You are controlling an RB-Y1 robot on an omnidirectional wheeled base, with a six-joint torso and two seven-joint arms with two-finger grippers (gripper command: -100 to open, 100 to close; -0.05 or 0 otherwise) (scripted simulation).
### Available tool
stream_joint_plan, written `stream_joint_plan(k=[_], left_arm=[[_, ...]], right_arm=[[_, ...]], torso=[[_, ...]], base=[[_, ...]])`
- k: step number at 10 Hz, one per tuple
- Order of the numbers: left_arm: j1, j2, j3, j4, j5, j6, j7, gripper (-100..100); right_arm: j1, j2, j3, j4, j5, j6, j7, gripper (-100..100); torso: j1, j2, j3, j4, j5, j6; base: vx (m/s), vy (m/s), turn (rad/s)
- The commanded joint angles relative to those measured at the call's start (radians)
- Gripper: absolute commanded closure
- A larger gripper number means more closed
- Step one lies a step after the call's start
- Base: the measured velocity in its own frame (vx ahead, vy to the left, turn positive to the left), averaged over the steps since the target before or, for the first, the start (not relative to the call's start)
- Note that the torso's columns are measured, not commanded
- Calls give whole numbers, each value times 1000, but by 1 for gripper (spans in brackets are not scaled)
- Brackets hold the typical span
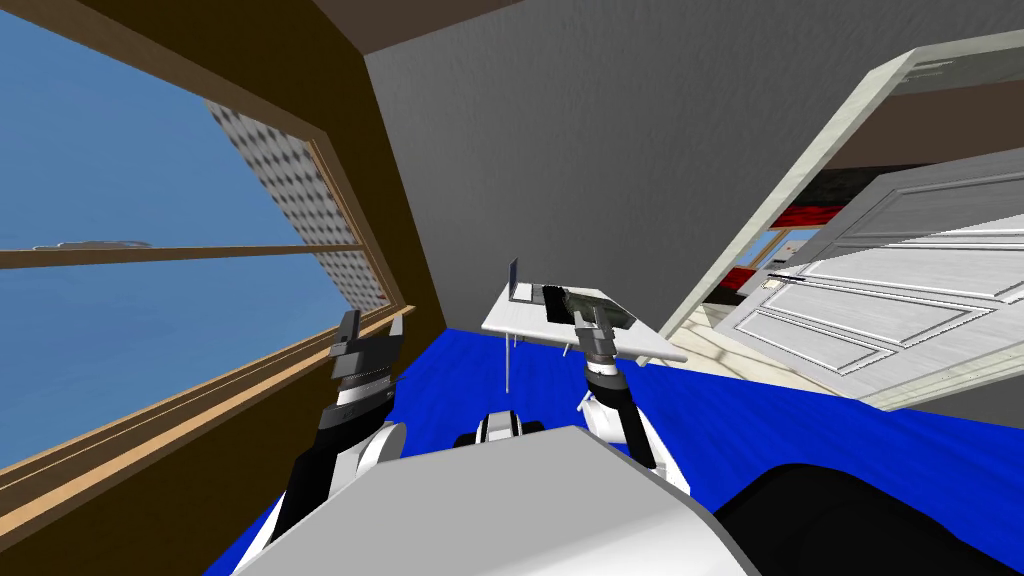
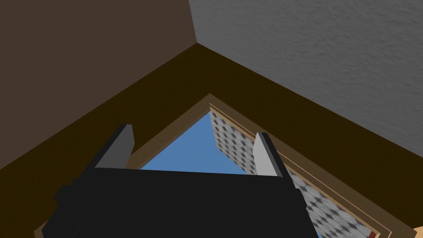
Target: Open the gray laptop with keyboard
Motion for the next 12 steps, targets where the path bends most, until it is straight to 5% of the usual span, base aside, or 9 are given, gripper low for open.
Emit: stream_joint_plan(k=[1,7,12], left_arm=[[0,0,0,0,0,0,0,0],[0,0,0,0,0,0,0,0],[0,0,0,0,0,0,0,0]], right_arm=[[6,-65,-20,22,60,13,39,-100],[26,-204,-84,79,244,51,156,-100],[36,-270,-122,113,364,74,221,-100]], torso=[[-1,1,0,0,0,0],[-1,2,1,1,0,0],[1,0,0,0,0,0]], base=[[90,165,-25],[92,206,-33],[73,153,-27]])
